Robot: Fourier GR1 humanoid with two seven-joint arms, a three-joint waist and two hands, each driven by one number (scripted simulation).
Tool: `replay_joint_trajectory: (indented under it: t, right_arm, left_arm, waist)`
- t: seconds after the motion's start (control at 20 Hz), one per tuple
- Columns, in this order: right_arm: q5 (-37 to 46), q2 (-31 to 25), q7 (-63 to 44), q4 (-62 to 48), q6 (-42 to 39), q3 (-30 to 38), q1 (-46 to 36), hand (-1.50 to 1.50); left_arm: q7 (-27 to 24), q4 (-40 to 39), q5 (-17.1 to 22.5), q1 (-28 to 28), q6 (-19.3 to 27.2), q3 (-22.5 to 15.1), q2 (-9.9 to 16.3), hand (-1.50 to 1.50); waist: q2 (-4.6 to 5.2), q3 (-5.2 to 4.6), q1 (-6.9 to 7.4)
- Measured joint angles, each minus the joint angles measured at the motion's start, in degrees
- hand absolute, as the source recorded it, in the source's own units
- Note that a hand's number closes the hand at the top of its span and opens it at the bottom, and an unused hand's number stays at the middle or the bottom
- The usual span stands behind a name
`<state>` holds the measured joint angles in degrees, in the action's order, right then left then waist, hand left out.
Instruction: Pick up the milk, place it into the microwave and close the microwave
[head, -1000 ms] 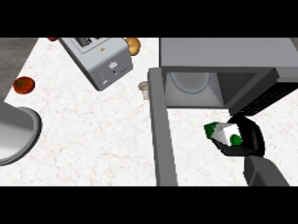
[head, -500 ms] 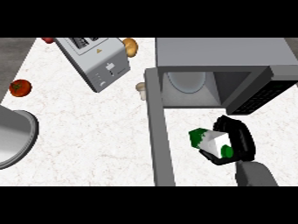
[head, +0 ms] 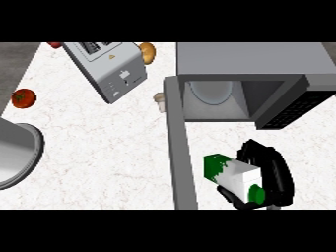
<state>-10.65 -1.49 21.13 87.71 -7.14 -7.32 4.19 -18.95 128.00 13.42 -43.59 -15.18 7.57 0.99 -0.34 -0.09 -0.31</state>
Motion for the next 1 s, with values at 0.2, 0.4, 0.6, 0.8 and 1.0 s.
replay_joint_trajectory:
  t: [0.2,0.4,0.6,0.8,1.0]
  right_arm:
    - [1.2,0.9,-4.6,6.0,5.9,-3.9,0.2,1.5]
    - [2.0,1.3,-7.7,7.4,11.6,-6.1,-3.8,1.5]
    - [3.4,1.4,-8.4,4.5,17.9,-7.3,-9.4,1.5]
    - [6.2,1.4,-9.7,-1.7,23.4,-6.1,-16.6,1.5]
    - [6.8,1.5,-9.0,-10.9,27.7,-4.0,-22.8,1.5]
  left_arm:
    - [1.0,0.1,1.9,0.1,-1.4,2.0,0.2,-1.5]
    - [0.2,-0.3,3.4,-1.0,-3.4,4.3,0.1,-1.5]
    - [0.3,-0.3,3.5,-1.5,-4.2,5.3,-0.2,-1.5]
    - [2.4,0.1,4.3,0.7,-3.8,7.0,0.5,-1.5]
    - [3.3,-1.6,6.2,2.4,-4.8,9.5,1.7,-1.5]
  waist:
    - [0.13,0.03,0.36]
    - [0.2,0.06,0.71]
    - [0.25,0.08,0.91]
    - [0.36,0.09,1.01]
    - [0.44,0.09,1.24]
